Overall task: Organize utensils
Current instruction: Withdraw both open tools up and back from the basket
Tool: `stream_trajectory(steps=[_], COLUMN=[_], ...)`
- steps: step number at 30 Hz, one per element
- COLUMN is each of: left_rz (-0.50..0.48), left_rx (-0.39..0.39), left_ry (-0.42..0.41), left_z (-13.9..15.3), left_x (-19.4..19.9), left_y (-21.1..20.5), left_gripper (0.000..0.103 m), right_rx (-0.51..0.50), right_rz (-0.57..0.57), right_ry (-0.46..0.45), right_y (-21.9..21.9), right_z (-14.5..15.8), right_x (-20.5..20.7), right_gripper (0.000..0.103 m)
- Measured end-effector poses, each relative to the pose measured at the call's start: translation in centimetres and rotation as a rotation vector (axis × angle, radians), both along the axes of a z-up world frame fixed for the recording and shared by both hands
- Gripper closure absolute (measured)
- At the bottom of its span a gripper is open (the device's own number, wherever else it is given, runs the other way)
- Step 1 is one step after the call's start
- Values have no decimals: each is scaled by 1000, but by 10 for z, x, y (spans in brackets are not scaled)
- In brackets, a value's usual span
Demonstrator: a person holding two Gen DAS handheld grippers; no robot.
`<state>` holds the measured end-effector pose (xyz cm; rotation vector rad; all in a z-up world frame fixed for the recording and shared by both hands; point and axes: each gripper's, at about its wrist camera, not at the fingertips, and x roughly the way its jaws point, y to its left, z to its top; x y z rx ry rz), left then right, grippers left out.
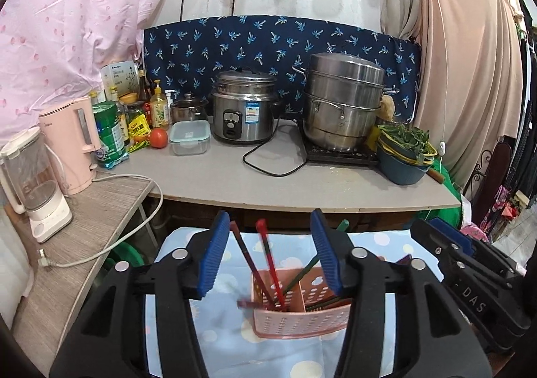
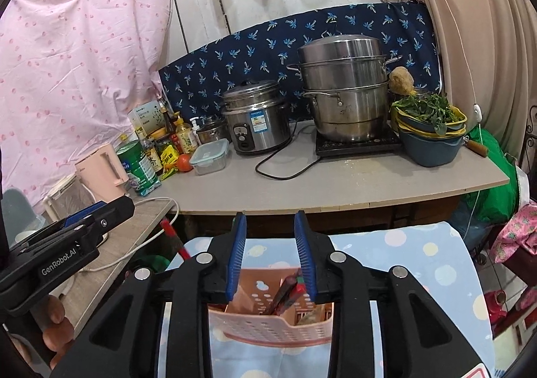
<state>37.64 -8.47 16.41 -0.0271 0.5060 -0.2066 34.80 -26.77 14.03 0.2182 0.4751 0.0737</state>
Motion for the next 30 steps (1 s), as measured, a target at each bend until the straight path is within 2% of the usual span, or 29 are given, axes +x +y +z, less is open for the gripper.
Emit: stream_trajectory(steps=[5,9,13,18,20,23,30], left_rz=[27,44,45,55,53,52,56], left_rx=[48,81,83,108,116,121,136], left_ry=[15,29,49,43,44,39,25], left_z=[-5,-11,-15,-21,-24,-27,-31], left_x=[-15,-31,-47,-71,-79,-92,-121], left_y=[2,7,13,17,18,19,25], left_gripper=[43,43,43,36,35,25,20], right_rx=[-28,-42,-40,-49,-63,-85,-128], right_rz=[7,4,1,-6,-10,-27,-58], right_ry=[15,34,59,81,88,99,117], right_y=[6,10,12,15,18,21,27], right_z=[-2,-8,-14,-21,-24,-27,-35], right_x=[-20,-43,-61,-81,-90,-101,-131], right_gripper=[64,61,61,60,56,54,54])
